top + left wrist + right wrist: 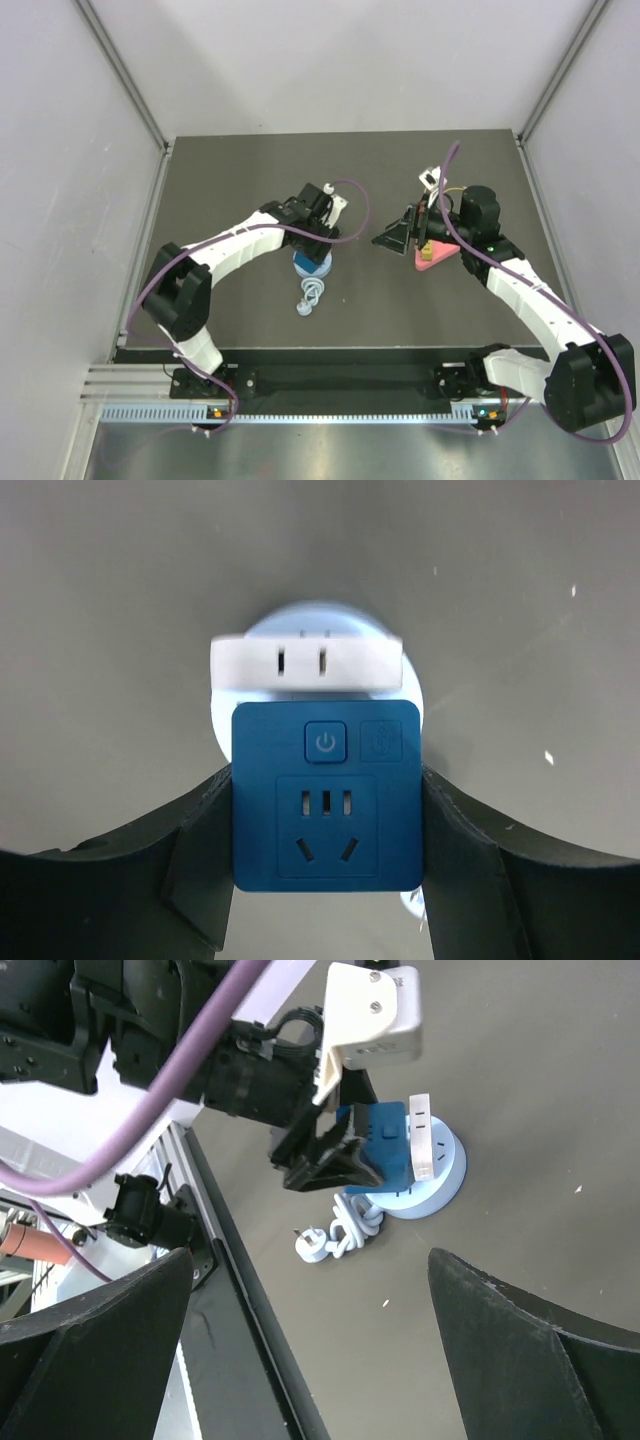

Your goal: Insert the plug

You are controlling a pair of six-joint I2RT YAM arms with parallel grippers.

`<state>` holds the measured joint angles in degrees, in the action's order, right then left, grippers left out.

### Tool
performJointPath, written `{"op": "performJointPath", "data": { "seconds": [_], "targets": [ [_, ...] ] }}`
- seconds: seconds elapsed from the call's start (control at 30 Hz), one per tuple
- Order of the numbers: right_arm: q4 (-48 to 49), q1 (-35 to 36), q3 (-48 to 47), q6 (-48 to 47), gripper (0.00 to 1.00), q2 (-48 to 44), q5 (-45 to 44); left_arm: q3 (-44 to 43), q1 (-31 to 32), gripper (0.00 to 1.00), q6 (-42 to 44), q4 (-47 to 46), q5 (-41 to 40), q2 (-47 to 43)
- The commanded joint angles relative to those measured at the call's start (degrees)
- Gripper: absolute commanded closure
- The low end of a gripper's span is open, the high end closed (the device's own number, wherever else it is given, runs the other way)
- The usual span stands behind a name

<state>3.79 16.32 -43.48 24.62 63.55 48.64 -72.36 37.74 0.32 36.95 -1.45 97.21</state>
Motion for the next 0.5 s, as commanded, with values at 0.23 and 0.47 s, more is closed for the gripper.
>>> {"op": "performJointPath", "data": {
  "seconds": [0.23,0.47],
  "targets": [
    [-0.5,-0.5,0.6,-1.9,0.0,-1.3,-0.7,9.4,2.3,1.0,-4.8,-3.8,-7.2,-1.0],
    [-1.4,-0.5,0.9,-1.8,0.0,-2.0,-1.6,13.8,2.2,1.0,-3.2,-10.4,-6.5,-9.9]
  ]
}}
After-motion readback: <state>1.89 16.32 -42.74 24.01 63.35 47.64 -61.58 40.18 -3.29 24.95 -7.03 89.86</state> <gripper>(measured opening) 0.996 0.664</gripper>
